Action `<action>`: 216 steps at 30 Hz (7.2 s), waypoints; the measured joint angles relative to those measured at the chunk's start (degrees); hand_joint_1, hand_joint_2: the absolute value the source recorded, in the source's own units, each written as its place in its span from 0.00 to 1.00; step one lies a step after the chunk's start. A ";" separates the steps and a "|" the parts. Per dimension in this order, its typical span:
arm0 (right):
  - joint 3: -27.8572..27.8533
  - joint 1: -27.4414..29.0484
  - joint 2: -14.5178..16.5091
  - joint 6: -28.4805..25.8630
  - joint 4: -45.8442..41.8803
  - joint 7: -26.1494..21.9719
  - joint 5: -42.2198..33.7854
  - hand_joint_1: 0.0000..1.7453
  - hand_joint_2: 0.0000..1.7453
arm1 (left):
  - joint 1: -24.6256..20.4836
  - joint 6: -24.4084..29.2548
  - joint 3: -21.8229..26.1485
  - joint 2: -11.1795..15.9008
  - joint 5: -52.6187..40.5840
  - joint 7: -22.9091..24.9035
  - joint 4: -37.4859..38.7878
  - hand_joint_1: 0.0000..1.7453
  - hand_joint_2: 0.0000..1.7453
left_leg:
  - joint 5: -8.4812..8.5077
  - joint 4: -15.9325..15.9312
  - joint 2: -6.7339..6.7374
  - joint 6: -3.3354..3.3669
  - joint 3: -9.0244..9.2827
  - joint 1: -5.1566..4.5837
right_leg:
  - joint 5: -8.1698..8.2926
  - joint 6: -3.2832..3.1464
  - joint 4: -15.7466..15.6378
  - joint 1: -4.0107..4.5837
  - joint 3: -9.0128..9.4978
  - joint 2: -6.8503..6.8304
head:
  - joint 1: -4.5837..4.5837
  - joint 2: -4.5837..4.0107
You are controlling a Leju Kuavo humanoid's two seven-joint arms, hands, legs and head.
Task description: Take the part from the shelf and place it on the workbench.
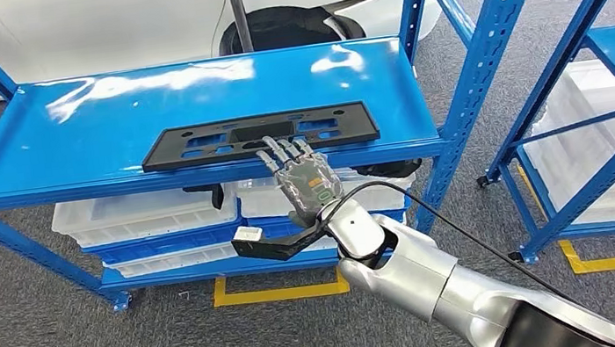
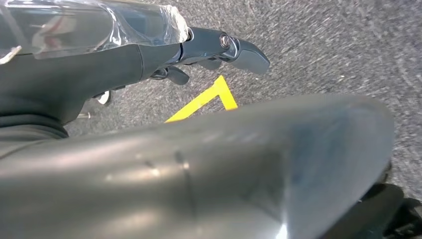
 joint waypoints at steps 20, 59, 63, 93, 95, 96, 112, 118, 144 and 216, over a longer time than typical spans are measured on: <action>0.02 0.05 -0.01 0.00 0.00 0.01 -0.15 0.00 1.00 | -0.18 0.03 -0.02 0.04 -0.02 0.00 0.07 0.00 0.00 | -8.16 12.23 -0.05 -1.84 -1.53 0.44 | 2.80 -1.86 -0.11 -0.34 -3.54 -0.49 | -0.05 0.00; 0.98 -0.72 -0.08 11.29 0.89 -1.38 -7.98 0.19 1.00 | -0.35 -1.37 -0.03 0.02 -0.10 -2.32 0.22 0.00 0.00 | -4.33 -1.28 -0.21 0.43 5.34 -0.08 | 4.06 -0.87 -0.01 0.43 -5.09 -0.44 | 0.07 0.00; 1.21 -1.08 -0.08 12.72 1.35 -1.55 -9.54 1.00 1.00 | -0.33 -1.37 -0.02 0.02 -0.04 -2.84 0.22 0.00 0.00 | -4.21 -1.32 -0.19 -0.14 5.30 -0.06 | 4.17 -1.04 -0.01 0.44 -5.08 -0.48 | 0.07 0.00; 2.76 -2.37 -0.45 11.85 1.75 0.00 -10.99 1.00 1.00 | -0.15 1.64 -0.02 0.04 -1.54 -5.62 0.22 0.00 1.00 | -4.17 -1.27 -0.14 -0.38 5.48 -0.32 | 4.35 -1.04 -0.04 0.20 -4.96 -0.59 | 0.07 0.00; 2.77 -2.35 -0.54 11.70 1.75 0.15 -10.80 1.00 1.00 | -0.17 1.94 -0.02 0.04 -1.70 -6.20 0.22 0.00 1.00 | -4.17 -1.26 -0.14 -0.38 5.48 -0.32 | 4.35 -1.04 -0.04 0.20 -4.96 -0.59 | 0.07 0.00; 2.77 -2.34 -0.58 11.64 1.75 0.21 -10.69 1.00 1.00 | -0.19 2.03 -0.02 0.04 -1.75 -6.44 0.22 0.00 1.00 | -4.17 -1.26 -0.14 -0.38 5.48 -0.32 | 4.35 -1.04 -0.04 0.20 -4.97 -0.59 | 0.07 0.00; 2.78 -2.07 -1.62 11.07 1.41 1.27 -9.50 1.00 1.00 | -0.34 4.90 -0.02 0.02 -2.21 -8.28 0.22 0.00 1.00 | -4.17 -1.26 -0.13 -0.38 5.49 -0.32 | 4.35 -1.04 -0.04 0.20 -4.98 -0.58 | 0.07 0.00; 2.78 -1.70 -1.90 10.16 1.10 1.27 -8.35 1.00 1.00 | -0.38 4.78 -0.02 0.02 -2.76 -7.98 0.22 0.00 1.00 | -4.17 -1.26 -0.13 -0.38 5.48 -0.31 | 4.35 -1.04 -0.04 0.20 -4.98 -0.58 | 0.07 0.00; 2.78 3.12 -3.43 -1.71 -3.58 0.95 9.36 1.00 1.00 | -0.47 3.42 -0.02 0.02 -3.04 -6.91 0.22 0.00 1.00 | -4.18 -1.25 -0.12 -0.37 5.33 -0.31 | 4.35 -1.04 -0.04 0.20 -5.15 -0.56 | 0.07 0.00; 2.19 3.97 -6.08 1.09 -11.67 0.02 12.29 1.00 1.00 | -1.29 2.06 0.00 -0.37 -4.03 -4.96 0.35 0.00 1.00 | -4.88 -0.82 0.25 0.38 6.37 -0.67 | 7.58 0.65 -0.32 -0.45 -7.38 -0.57 | 0.35 0.00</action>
